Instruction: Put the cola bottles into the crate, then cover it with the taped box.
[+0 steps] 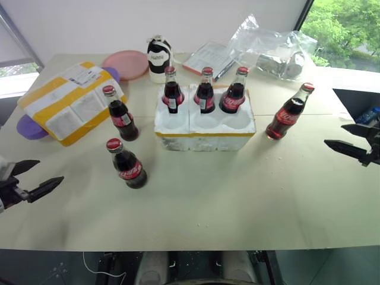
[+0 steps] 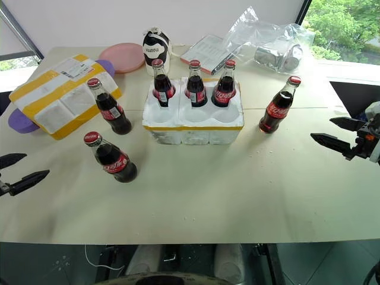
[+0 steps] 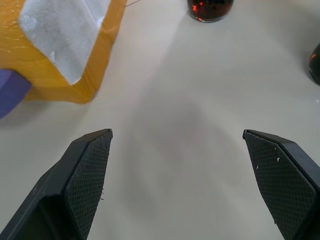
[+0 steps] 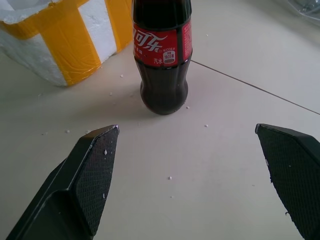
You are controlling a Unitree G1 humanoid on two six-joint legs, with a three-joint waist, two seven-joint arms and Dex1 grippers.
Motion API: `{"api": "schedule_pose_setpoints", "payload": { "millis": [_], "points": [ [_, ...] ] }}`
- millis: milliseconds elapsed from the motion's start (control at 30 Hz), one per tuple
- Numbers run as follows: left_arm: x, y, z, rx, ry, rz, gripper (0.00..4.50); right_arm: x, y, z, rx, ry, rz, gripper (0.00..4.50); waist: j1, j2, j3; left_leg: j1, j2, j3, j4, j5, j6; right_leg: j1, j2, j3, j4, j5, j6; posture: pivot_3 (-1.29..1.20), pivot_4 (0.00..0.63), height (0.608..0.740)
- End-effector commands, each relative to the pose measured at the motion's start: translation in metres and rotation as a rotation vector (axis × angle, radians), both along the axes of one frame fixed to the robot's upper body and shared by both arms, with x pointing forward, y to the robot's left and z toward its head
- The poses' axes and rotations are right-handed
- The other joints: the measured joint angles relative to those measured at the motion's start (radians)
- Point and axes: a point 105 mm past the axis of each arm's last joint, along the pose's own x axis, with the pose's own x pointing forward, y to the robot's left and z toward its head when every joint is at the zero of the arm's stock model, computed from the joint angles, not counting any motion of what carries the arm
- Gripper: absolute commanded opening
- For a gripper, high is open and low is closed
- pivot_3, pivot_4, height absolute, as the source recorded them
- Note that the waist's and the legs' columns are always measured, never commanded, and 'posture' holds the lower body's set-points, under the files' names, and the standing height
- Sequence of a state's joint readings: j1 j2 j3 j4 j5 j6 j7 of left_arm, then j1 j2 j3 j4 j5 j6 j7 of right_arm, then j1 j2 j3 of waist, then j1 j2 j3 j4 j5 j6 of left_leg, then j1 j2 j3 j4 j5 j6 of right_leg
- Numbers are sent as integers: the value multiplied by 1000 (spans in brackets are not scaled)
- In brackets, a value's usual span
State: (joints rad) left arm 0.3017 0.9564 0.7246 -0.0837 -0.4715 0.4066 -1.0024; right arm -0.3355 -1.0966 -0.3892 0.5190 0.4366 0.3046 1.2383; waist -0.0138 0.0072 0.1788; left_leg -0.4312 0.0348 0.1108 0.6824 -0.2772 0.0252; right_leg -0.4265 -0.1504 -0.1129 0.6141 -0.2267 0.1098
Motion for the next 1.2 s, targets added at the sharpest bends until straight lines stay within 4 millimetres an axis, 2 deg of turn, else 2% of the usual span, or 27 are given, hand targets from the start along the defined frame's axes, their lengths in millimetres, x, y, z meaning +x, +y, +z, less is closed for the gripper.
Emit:
{"api": "schedule_pose_setpoints", "payload": {
  "millis": [33, 167, 433, 600, 833, 1067, 1200],
  "points": [
    [0, -3, 13, 1, -49, -14, 4384, 1, 0, 11, -4, -52, 12, 4500, 0, 0, 0, 0, 0, 0, 0, 0, 0, 1, 0, 0, 0, 0, 0, 0, 150, 740],
    [3, -3, 17, -63, -55, 7, 4384, 2, -1, 8, -2, -56, -1, 4500, 1, 0, 0, 0, 0, 0, 0, 0, 0, 2, 0, 0, 1, 0, 0, 0, 150, 740],
    [7, -11, 20, -72, -56, -26, 4384, -2, -3, 7, 16, -35, -5, 4500, -1, 0, 0, 0, 0, 1, 0, 0, 0, 2, 0, 0, 1, 2, 3, 0, 150, 740],
    [14, -38, 31, -164, -92, -125, 4384, -4, 3, 20, 28, -51, 31, 4500, 1, 0, 0, 0, -1, 1, 0, 0, 0, 2, 0, 0, 1, 2, 4, 0, 150, 740],
    [16, -73, 42, -152, -41, -334, 4384, -23, 46, 51, 37, -34, 258, 4500, 0, 1, 0, 0, -1, 1, 0, 1, -2, 2, 1, 0, 3, 2, 4, 0, 150, 740],
    [12, -92, 51, -127, 5, -493, 4384, -63, 115, 87, 90, -3, 574, 4500, 2, 1, 0, 0, -1, 0, 0, 1, -1, 2, 0, 0, 3, 2, 4, 0, 150, 740],
    [6, -98, 46, -114, 55, -569, 4384, -79, 146, 96, 123, 19, 715, 4500, 2, 0, 0, 0, 0, -1, 0, 1, -1, 2, 0, 0, 3, 2, 3, 0, 150, 740]
  ]
}}
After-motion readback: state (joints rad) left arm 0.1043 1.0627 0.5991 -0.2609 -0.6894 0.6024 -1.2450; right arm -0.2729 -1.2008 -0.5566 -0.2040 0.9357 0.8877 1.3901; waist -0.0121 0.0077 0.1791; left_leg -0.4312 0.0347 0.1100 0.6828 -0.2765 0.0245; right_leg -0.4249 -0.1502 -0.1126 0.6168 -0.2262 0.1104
